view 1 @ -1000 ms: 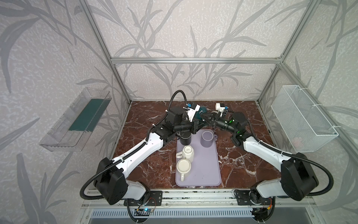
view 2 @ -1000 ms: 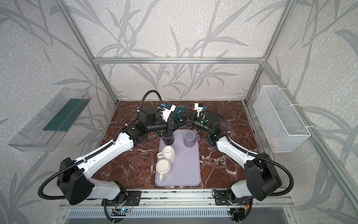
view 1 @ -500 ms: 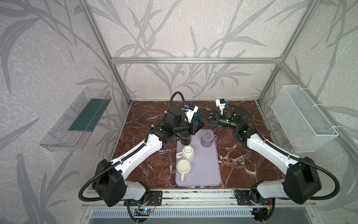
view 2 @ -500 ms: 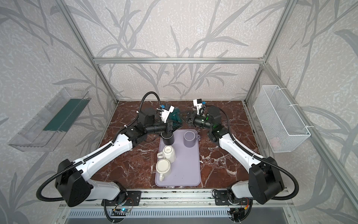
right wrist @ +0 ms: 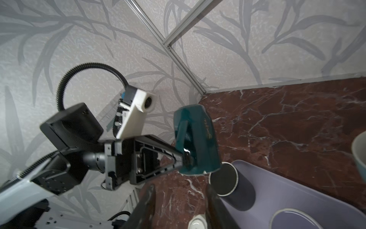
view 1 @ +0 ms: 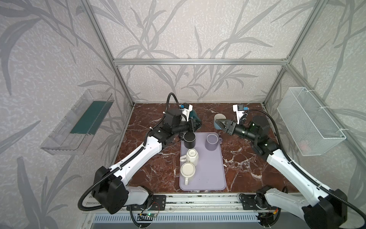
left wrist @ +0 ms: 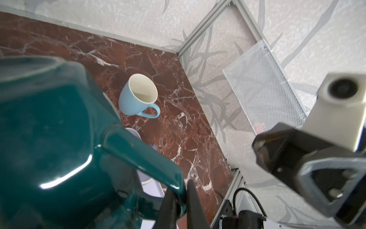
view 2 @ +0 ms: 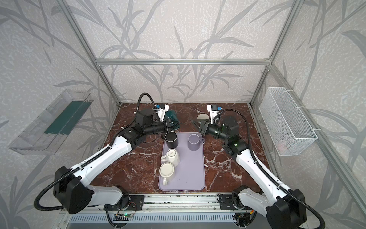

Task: Turn the mug right side up
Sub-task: Pass the mug.

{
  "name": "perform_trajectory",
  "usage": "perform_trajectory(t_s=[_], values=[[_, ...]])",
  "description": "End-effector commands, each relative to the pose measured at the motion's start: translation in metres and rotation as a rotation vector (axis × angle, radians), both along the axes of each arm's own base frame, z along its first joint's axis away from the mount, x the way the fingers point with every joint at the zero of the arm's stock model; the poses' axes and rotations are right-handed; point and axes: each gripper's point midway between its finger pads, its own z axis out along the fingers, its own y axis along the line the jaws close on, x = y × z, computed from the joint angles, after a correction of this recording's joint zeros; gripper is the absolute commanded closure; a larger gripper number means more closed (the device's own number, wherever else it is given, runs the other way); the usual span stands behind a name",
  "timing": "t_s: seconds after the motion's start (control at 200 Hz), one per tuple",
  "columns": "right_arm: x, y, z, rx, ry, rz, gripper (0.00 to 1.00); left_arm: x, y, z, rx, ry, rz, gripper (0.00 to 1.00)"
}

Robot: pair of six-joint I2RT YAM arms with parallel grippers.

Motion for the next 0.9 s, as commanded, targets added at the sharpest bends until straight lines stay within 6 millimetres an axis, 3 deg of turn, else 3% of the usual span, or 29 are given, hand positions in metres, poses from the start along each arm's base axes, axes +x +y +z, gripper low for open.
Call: perform_trajectory(t_s=[0.0, 0.17, 0.365, 0.67, 0.895], values=[[0.002, -0.008, -0.030, -0.217, -0.176, -0.068, 0.58, 0.007, 0.001, 0.083, -0.174, -0.132, 0.040, 1.00], [-0.002, 0.012, -0.047, -0.384, -0.386, -0.064, 0.58, 0.016, -0.007, 0.101, -0.274, -0.096, 0.045, 1.00], [0.012, 0.026, -0.038, -0.325, -0.472, -0.086, 0.58, 0.022, -0.013, 0.112, -0.364, -0.084, 0.037, 1.00], [0.042, 0.046, -0.043, -0.073, -0.275, -0.116, 0.53, 0.018, -0.016, 0.135, -0.468, -0.142, -0.001, 1.00], [0.060, 0.039, -0.038, 0.242, -0.136, -0.146, 0.51, 0.009, -0.010, 0.145, -0.476, -0.187, -0.010, 1.00]])
